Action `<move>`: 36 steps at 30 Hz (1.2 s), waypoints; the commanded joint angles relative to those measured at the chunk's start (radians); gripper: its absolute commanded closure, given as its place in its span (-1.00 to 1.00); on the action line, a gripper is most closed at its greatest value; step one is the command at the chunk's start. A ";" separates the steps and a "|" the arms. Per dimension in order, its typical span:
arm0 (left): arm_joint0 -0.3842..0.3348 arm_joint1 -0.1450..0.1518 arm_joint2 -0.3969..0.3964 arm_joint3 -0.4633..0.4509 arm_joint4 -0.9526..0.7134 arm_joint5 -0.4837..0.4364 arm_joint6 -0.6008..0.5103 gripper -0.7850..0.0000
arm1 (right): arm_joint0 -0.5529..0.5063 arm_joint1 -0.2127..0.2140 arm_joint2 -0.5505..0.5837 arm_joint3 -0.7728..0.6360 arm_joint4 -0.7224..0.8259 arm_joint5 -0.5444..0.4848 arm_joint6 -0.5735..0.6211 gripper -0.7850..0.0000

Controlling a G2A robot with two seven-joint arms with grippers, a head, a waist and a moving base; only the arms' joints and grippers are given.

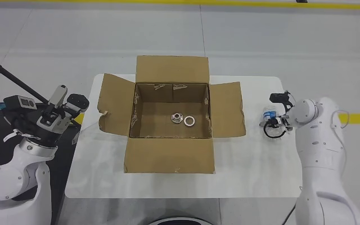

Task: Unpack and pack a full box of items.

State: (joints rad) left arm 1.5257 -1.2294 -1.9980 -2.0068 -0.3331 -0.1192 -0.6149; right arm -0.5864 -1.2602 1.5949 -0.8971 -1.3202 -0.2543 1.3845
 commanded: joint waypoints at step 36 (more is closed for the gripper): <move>0.000 0.000 0.000 0.000 0.000 0.000 0.000 -1.00 | -0.232 0.020 -0.146 -1.030 0.265 0.102 -0.023 1.00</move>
State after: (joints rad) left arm 1.5257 -1.2294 -1.9980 -2.0068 -0.3331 -0.1192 -0.6149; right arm -0.8190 -1.2382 1.4782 -1.8687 -1.0630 -0.1542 1.3635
